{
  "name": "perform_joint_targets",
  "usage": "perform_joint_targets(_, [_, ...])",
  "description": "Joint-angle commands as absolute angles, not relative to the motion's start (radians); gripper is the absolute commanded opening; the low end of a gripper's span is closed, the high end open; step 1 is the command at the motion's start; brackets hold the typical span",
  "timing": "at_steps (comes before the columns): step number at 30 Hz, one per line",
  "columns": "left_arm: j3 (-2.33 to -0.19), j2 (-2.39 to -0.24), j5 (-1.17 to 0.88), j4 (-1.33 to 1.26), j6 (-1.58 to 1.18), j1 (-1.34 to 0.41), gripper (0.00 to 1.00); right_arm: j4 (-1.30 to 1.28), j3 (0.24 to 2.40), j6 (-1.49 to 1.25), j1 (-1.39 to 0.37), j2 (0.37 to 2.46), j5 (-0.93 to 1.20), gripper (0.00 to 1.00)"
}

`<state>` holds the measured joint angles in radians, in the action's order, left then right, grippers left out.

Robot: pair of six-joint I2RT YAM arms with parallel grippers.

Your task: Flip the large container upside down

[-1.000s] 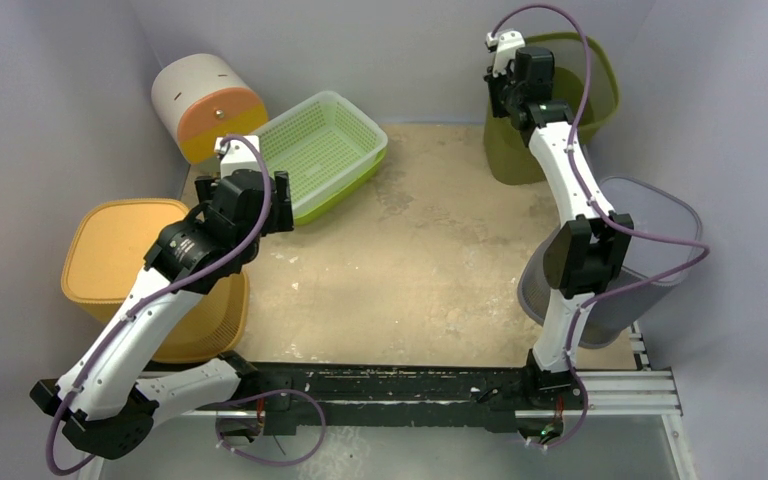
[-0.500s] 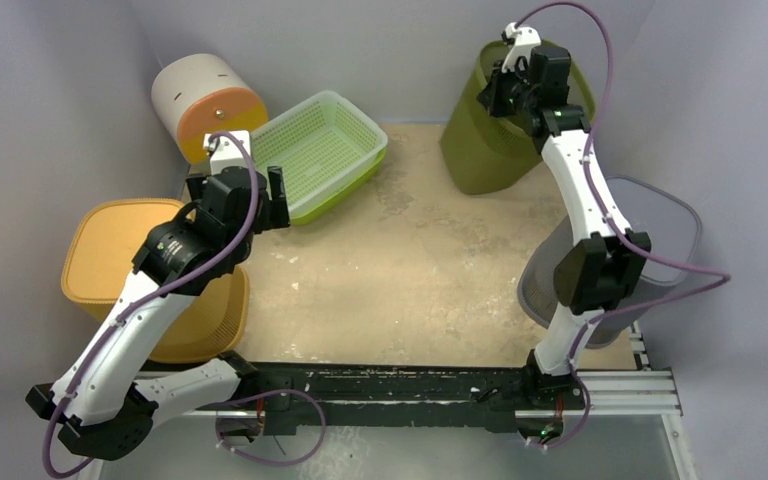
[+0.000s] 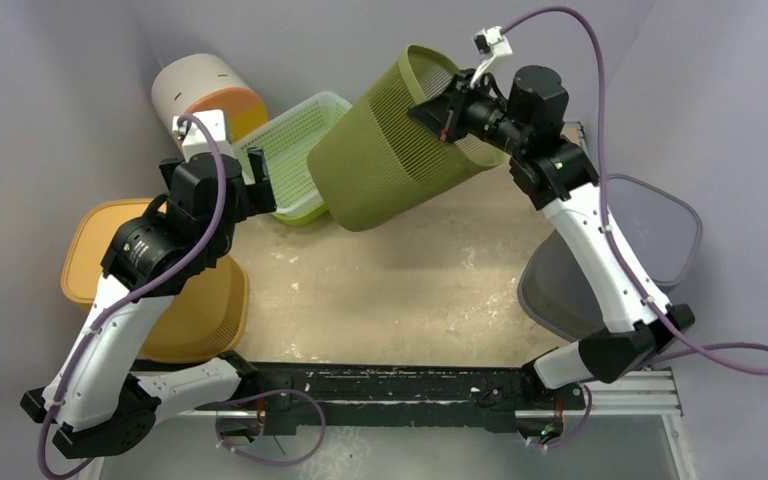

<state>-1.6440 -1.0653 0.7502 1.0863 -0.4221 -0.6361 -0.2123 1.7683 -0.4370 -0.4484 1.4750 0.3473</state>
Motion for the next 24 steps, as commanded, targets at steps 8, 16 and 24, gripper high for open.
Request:
perform_joint_targets(8, [-1.818,-1.077,0.808,1.142,-0.387,-0.638,0.90,0.010,1.575,-0.555,-0.529,1.325,0.402,0.00])
perform_joint_targets(16, [-1.890,-1.083,0.837,1.186,-0.384,-0.638,0.90,0.194,1.419,-0.668,-0.770,1.349,0.352,0.00])
perform_joint_targets(24, [-1.903,-1.084,0.838,1.198,-0.387,-0.638,0.90,0.505,1.229,-0.865,-0.851,1.338,0.372,0.00])
